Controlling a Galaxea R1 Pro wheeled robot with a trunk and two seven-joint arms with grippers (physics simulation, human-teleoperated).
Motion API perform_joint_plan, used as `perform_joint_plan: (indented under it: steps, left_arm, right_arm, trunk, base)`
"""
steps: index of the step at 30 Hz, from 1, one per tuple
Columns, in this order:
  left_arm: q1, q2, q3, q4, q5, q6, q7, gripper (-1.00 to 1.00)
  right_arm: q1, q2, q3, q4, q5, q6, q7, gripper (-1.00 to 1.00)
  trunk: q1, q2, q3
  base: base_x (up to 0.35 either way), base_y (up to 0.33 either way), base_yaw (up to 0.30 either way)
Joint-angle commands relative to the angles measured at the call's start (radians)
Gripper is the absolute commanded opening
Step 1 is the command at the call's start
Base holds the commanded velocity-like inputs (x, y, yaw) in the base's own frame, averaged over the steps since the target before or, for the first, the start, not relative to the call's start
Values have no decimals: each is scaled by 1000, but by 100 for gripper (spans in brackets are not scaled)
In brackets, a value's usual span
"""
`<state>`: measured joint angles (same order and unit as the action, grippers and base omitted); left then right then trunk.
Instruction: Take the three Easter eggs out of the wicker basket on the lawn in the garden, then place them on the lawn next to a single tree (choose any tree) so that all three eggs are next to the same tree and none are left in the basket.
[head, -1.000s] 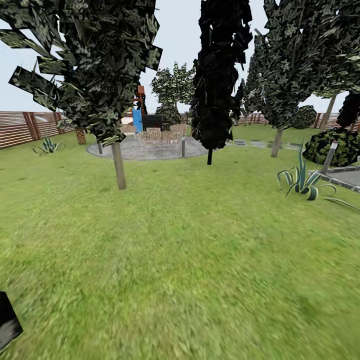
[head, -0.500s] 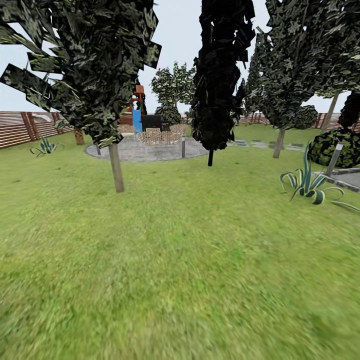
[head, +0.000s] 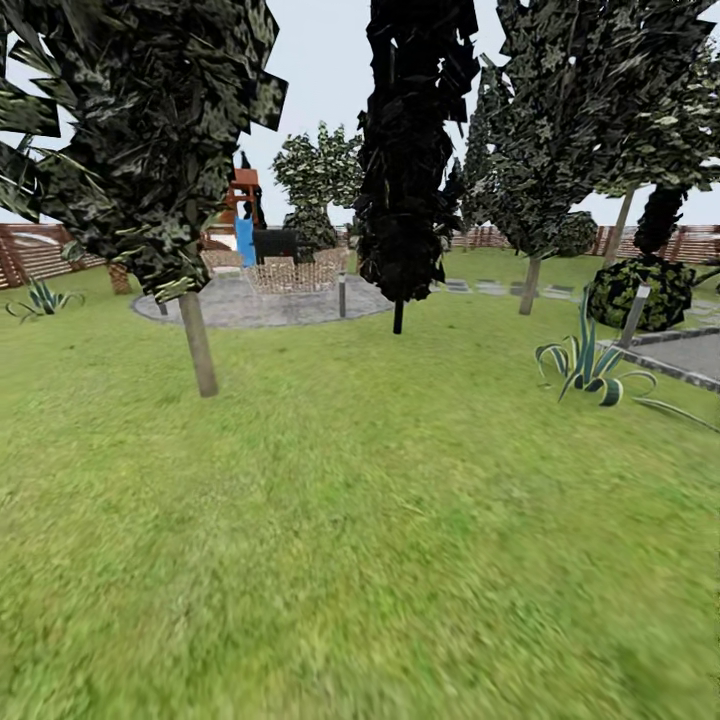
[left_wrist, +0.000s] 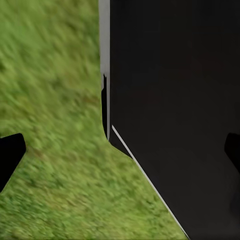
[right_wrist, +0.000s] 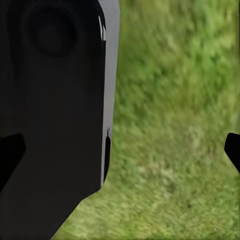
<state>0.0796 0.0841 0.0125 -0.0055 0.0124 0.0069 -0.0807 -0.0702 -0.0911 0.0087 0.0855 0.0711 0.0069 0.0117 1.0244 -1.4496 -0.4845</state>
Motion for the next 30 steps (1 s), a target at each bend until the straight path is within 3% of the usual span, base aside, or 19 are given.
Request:
perform_joint_plan:
  steps: [1, 30]
  left_arm:
    - [0, 0, 1, -1, 1, 1, -4, 100]
    - [0, 0, 1, -1, 1, 1, -3, 100]
  right_arm:
    - [-2, 0, 1, 2, 7, 1, 1, 100]
    - [-2, 3, 1, 2, 9, 3, -3, 100]
  trunk:
    - [1, 0, -1]
    - [1, 0, -1]
  base:
    - [338, 0, -165]
    - [338, 0, -13]
